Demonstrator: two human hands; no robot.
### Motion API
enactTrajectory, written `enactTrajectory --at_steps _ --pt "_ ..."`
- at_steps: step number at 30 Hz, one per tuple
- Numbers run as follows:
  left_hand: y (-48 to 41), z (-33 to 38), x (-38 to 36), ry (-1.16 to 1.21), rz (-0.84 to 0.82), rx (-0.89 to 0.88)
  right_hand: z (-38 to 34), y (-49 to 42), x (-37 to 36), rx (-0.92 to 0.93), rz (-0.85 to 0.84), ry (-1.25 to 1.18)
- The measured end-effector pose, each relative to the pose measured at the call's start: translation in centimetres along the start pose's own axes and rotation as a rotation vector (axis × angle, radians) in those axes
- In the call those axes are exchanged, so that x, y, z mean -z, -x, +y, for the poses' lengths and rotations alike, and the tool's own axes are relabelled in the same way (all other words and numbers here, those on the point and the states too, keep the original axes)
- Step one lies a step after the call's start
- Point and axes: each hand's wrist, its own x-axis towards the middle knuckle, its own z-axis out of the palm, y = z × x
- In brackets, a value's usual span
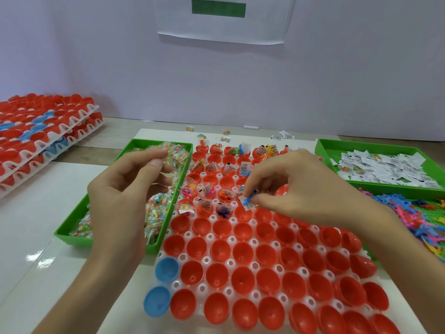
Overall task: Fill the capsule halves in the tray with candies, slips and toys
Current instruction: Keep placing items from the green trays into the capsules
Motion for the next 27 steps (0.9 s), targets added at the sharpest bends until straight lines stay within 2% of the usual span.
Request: enactTrajectory --at_steps 2,7,9,18,27 --pt "-0.3 0.2 0.3 -0.119 -0.097 -0.022 -0.1 0.0 0.0 -0.005 -0.007 0.012" --pt "-1.9 0.8 1.8 -0.730 -0.518 -0.224 -0.3 0.0 0.0 -0.011 0.020 -0.007" --pt "-2.3 0.9 2.4 -0.802 -0.584 -0.229 -0.6 0.0 -0.4 0.007 0.019 -0.031" --pt "-3.3 0.0 3.7 -0.848 -0.643 -0.178 -1.9 -0.9 -3.8 0.067 -0.024 -0.003" --pt "-3.5 -0.3 3.6 -0.843 -0.597 -0.188 -2.9 -2.3 -5.5 0.107 -0.121 0.100"
